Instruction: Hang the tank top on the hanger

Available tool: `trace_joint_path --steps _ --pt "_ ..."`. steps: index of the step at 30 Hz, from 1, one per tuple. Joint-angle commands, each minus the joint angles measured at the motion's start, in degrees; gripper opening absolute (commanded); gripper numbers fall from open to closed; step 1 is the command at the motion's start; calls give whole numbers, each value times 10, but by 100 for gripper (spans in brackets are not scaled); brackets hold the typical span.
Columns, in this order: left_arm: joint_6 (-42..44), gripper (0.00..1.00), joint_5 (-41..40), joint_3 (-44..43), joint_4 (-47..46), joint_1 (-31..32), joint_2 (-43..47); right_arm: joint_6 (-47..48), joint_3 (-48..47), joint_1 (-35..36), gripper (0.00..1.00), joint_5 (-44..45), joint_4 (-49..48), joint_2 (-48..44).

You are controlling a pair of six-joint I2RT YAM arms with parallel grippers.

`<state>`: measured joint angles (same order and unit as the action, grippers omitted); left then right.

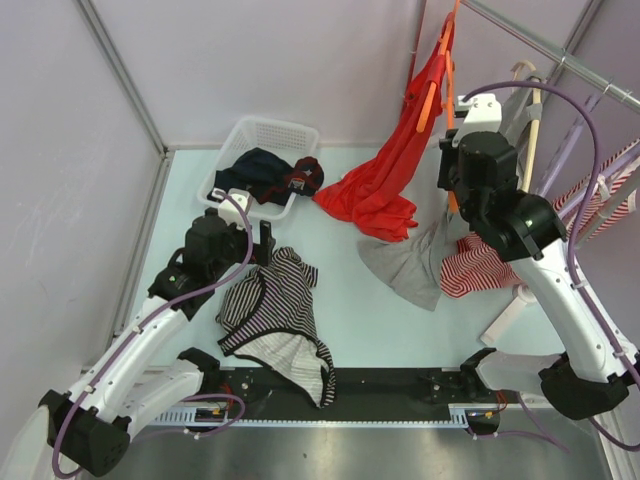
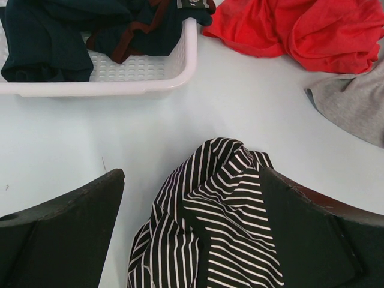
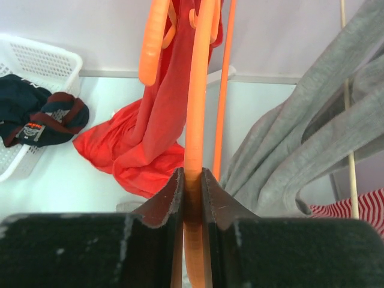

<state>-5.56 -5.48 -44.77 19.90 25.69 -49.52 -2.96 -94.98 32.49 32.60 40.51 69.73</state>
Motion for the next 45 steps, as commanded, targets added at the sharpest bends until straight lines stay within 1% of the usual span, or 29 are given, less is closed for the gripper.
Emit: trace_joint_path --steps 1,6,8,11,12,16,18,21,22,25,27,28,29,30,31,33,38,40,42,44,45 --pt "2 99 -8 -8 -7 -2 -2 -17 7 30 0 76 9 -41" --pt "10 100 3 -14 7 -2 -37 -69 62 78 0 88 67 -74" --pt "9 100 21 -15 11 -2 -53 -88 84 90 0 79 80 -87" --pt "6 99 26 -23 26 5 -96 -125 126 115 0 51 105 -102" --pt "5 99 39 -26 28 7 -117 -140 145 130 0 39 109 -109" --pt "2 100 86 -26 16 16 -148 -157 194 155 0 5 106 -144" --pt "-1 100 91 -26 7 16 -165 -158 214 160 0 -35 97 -164" --pt "-6 99 80 -45 5 16 -215 -158 257 168 0 -82 84 -189" --pt "-7 99 87 -61 8 16 -242 -158 280 171 0 -89 80 -195" --pt "-22 99 119 -71 -6 16 -276 -159 305 172 0 -108 73 -217" --pt "-25 97 124 -75 -7 16 -309 -159 322 172 0 -119 75 -234" --pt "-25 81 124 -81 -7 16 -318 -160 327 172 0 -119 76 -240" --pt "-25 70 126 -84 -7 16 -334 -161 335 173 0 -119 77 -246" --pt "-25 55 129 -87 -7 17 -341 -161 340 173 0 -119 77 -259" --pt "-28 22 134 -95 -7 17 -347 -161 342 172 0 -119 77 -264" --pt "-36 1 149 -104 -7 17 -359 -160 350 172 0 -124 76 -276" --pt "-77 0 151 -177 -40 18 -349 -158 355 172 0 -116 83 -289" --pt "-82 0 120 -221 -62 18 -353 -158 349 172 0 -115 87 -290" --pt "-80 0 108 -266 -75 17 -365 -162 345 173 0 -114 95 -290" --pt "-71 0 99 -286 -81 17 -396 -165 346 172 0 -126 95 -293" --pt "-71 2 90 -305 -73 17 -412 -165 347 172 0 -131 95 -294"
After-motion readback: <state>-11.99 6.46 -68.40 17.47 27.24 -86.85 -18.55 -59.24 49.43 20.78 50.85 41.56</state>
